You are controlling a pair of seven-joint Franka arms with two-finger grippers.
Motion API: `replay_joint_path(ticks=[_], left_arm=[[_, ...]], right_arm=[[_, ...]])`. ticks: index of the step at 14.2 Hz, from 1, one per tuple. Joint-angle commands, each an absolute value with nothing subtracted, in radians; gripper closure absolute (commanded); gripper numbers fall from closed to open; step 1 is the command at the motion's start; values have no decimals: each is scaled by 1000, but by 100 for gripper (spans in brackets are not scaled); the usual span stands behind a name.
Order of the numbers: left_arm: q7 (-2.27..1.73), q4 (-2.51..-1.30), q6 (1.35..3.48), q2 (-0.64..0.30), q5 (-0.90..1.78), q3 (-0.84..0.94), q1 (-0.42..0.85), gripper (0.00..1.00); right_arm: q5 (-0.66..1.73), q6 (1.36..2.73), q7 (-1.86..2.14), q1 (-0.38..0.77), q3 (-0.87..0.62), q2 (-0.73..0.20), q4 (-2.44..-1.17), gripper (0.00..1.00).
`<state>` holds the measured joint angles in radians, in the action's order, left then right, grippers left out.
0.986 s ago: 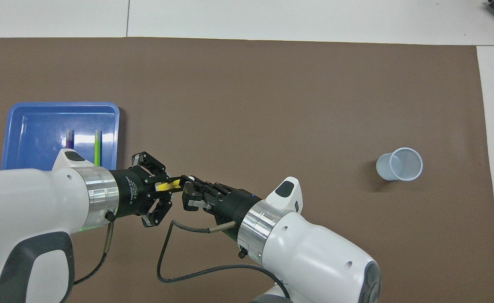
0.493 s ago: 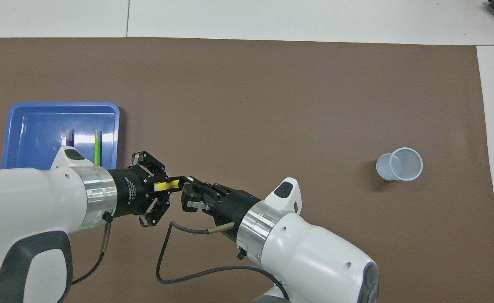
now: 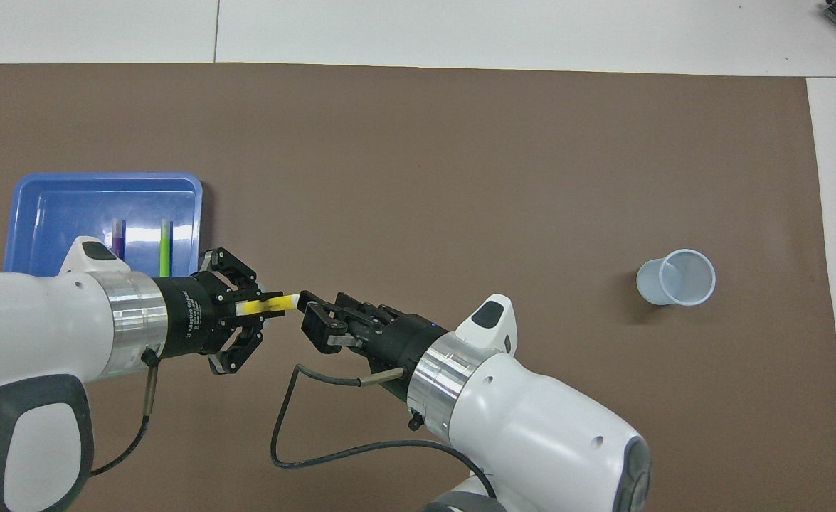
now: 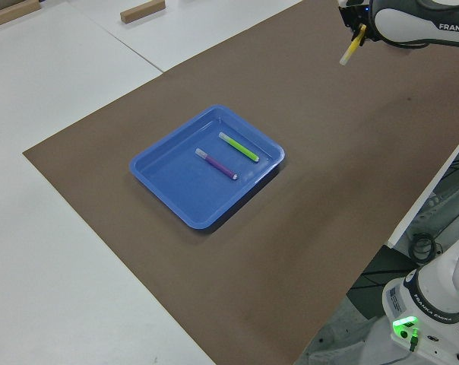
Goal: Right arm passes pens to left for tray arrangement
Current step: 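Lower the yellow pen into the tray while the right gripper withdraws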
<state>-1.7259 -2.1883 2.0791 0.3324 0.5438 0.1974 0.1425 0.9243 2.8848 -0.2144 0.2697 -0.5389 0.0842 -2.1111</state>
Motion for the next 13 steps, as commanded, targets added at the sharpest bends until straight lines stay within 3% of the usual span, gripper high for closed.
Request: replay_joint_path(ticks=[1,6,10,13], left_arm=[[-1619,-2209,2037,367,543,196,109,100],[-1110,-2195,1899,374,541,190,-30,100],[-661,-2194,1790,385,476,189,-168,100],[-372,-2194,1775,384,346,189,-224,100]], right_arm=[[950,2844,-206,256,-535,104,-2123,0],[861,2497,4,99,-529,127,-2103,0],[568,2176,18,-6,-529,124,-2037,0],[421,2041,20,-54,-529,138,-2033,0]])
